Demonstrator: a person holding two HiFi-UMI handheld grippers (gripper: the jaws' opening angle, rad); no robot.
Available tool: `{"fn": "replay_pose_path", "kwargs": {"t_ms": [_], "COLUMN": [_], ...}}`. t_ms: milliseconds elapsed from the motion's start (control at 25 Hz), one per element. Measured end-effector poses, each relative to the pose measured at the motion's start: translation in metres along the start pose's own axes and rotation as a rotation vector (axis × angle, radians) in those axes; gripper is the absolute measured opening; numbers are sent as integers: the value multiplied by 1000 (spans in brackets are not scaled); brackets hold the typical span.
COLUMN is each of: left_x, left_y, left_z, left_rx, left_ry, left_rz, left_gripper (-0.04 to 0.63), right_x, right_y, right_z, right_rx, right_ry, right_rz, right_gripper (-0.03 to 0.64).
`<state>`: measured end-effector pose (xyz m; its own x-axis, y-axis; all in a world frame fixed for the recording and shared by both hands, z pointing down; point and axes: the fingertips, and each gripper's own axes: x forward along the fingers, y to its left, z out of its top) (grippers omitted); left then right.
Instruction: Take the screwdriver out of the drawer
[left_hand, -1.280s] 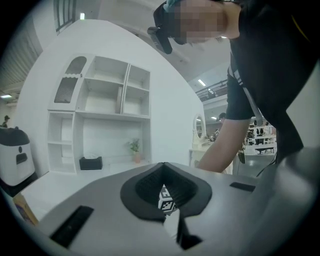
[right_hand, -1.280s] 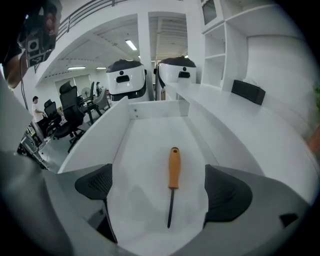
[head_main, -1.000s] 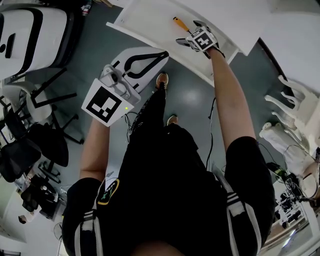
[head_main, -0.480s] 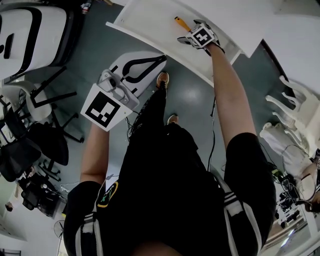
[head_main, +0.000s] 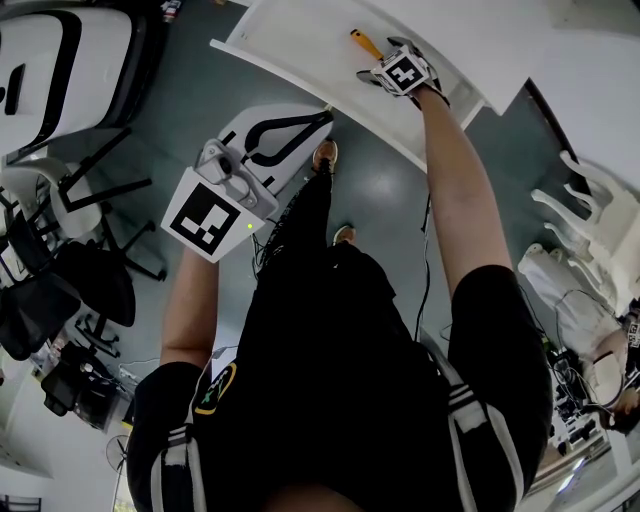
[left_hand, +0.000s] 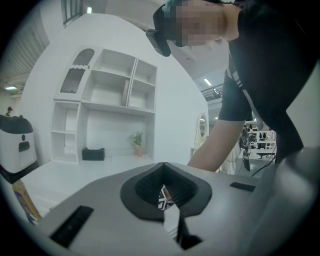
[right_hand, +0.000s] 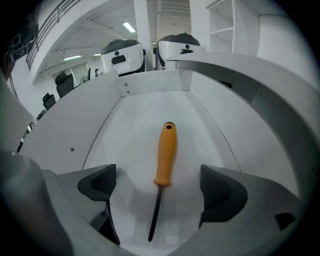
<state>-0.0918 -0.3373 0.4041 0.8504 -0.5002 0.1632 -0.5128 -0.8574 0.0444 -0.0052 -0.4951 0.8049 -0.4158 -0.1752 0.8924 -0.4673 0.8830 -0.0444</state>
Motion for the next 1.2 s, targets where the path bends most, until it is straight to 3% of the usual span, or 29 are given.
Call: {"fn": "replay_pose_path", "kwargs": {"t_ms": [280, 960, 1200], "left_x": [3, 3, 4], "left_y": [-4, -8, -9], "left_z": [0, -2, 1], "left_rx": [-14, -10, -6], "left_ry": [-9, -8, -11], "left_rz": [-3, -15, -18], "left_gripper": [17, 17, 17], "right_x": [-1, -4, -5], "right_y": [1, 14, 23], "right_z": [3, 3, 4], "right_rx": [-10, -70, -100], "right_ry": [1, 17, 26], "right_rz": [-2, 39, 54], "right_gripper": [519, 283, 158]}}
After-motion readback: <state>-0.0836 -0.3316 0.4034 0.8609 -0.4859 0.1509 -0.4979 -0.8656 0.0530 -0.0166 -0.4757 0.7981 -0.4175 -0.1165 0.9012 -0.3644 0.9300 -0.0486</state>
